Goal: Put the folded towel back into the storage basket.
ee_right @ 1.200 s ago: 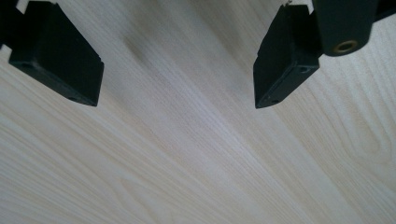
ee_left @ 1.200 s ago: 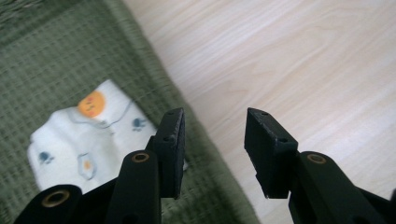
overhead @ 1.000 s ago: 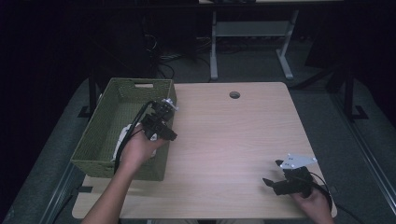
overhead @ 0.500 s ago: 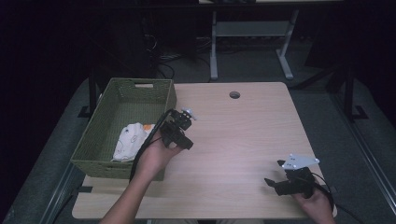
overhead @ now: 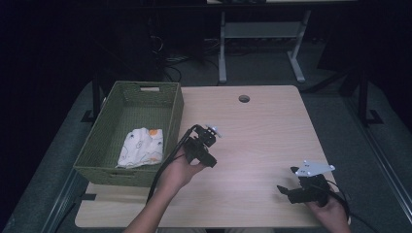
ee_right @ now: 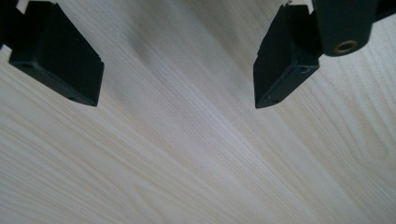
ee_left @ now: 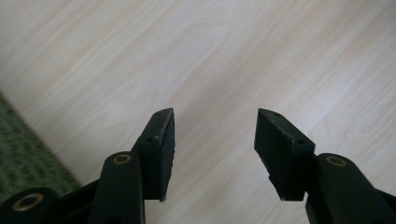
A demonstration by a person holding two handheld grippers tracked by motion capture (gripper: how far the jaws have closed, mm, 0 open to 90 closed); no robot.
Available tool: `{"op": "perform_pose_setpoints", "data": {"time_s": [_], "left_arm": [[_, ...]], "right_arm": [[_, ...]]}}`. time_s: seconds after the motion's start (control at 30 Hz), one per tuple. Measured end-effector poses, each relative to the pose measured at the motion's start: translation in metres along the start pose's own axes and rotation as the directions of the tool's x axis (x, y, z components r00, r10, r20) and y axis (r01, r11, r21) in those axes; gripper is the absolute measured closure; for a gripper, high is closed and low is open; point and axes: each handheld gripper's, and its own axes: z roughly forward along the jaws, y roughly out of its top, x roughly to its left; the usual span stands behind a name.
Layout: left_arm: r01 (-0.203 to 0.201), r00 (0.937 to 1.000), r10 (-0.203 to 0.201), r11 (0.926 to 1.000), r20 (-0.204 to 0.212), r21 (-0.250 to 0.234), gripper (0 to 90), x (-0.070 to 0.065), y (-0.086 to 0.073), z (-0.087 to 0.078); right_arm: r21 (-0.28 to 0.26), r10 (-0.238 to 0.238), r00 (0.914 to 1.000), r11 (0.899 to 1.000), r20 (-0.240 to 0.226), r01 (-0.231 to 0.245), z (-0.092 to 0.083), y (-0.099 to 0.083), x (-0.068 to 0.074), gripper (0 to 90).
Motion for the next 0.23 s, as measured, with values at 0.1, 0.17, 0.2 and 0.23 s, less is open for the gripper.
{"op": "perform_pose_setpoints", "data": {"time_s": [0.1, 0.17, 0.2, 0.23], "left_arm": [[-0.018, 0.9998, 0.018, 0.9998, 0.012, 0.011, 46.8, -0.008, 0.0, 0.007], [-0.027, 0.9995, 0.027, 0.9996, 0.016, 0.01, 46.1, -0.013, 0.0, 0.011], [-0.034, 0.9993, 0.034, 0.9993, 0.016, 0.013, 46.1, -0.016, 0.001, 0.013], [-0.036, 0.9992, 0.036, 0.9993, 0.015, 0.012, 45.8, -0.018, 0.0, 0.014]], "right_arm": [[0.001, 0.003, 1.0, 1.0, 0.001, -0.003, 0.0, 0.0, 0.0, 16.0], [0.001, 0.003, 1.0, 1.0, 0.002, -0.003, 0.0, 0.0, 0.0, 16.0], [0.003, 0.005, 1.0, 1.0, 0.003, -0.005, 0.0, 0.0, 0.001, 16.0], [0.003, 0.002, 1.0, 1.0, 0.002, -0.002, 0.0, 0.0, 0.0, 16.0]]}}
